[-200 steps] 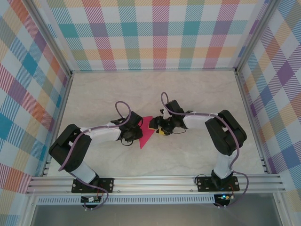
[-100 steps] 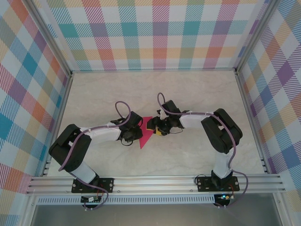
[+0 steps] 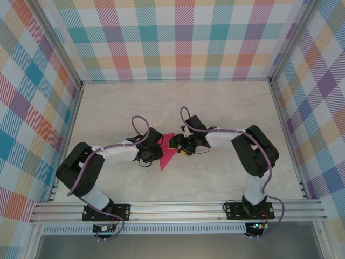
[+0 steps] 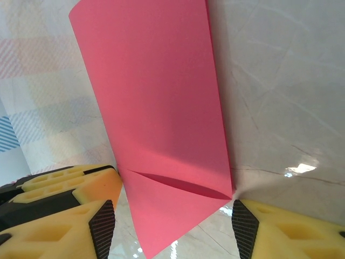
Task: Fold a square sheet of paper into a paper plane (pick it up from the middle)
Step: Fourth fold the wing at the center of the table.
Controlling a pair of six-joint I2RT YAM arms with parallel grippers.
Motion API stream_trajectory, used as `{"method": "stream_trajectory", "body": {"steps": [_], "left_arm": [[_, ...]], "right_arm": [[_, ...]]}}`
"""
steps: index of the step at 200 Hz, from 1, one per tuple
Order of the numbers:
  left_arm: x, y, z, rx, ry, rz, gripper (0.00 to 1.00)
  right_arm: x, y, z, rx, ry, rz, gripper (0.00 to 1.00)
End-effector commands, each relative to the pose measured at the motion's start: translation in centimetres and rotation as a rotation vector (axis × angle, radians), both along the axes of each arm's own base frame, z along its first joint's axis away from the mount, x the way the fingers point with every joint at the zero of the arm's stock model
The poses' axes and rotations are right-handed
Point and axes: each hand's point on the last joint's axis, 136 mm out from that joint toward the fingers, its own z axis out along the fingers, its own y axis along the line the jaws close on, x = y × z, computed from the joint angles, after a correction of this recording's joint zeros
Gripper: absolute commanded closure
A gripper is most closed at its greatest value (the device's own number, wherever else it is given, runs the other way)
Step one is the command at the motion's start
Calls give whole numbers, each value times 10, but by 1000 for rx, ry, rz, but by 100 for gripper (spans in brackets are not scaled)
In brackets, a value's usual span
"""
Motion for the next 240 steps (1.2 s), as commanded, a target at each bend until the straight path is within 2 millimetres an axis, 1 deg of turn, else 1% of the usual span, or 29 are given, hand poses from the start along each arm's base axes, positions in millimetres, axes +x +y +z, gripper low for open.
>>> {"method": "stream_trajectory", "body": {"steps": [1, 25, 57, 97, 126, 155, 185, 217, 240], "left_arm": [[-5, 20, -6, 56, 26, 39, 83], [-6, 20, -6, 53, 27, 37, 83], [-6, 19, -6, 48, 27, 36, 83], [-5, 20, -5, 49, 25, 36, 83], [-6, 22, -4, 55, 25, 42, 83], [-7, 24, -4, 57, 26, 43, 83], [-6, 23, -4, 52, 24, 41, 83], [-5, 21, -4, 45, 25, 38, 83], [-5, 21, -4, 45, 25, 36, 83]], "right_arm": [[-3, 3, 3, 16, 4, 12, 39], [-3, 10, 7, 57, 5, 34, 43], [-5, 14, 8, 82, 16, 53, 47], [-9, 22, 6, 129, 45, 73, 48], [-10, 18, 3, 124, 50, 48, 48], [-13, 15, 1, 132, 84, 5, 46], [-19, 19, 3, 184, 136, -24, 46], [-22, 21, 8, 192, 129, -21, 47], [-25, 23, 9, 191, 134, -16, 48]]}}
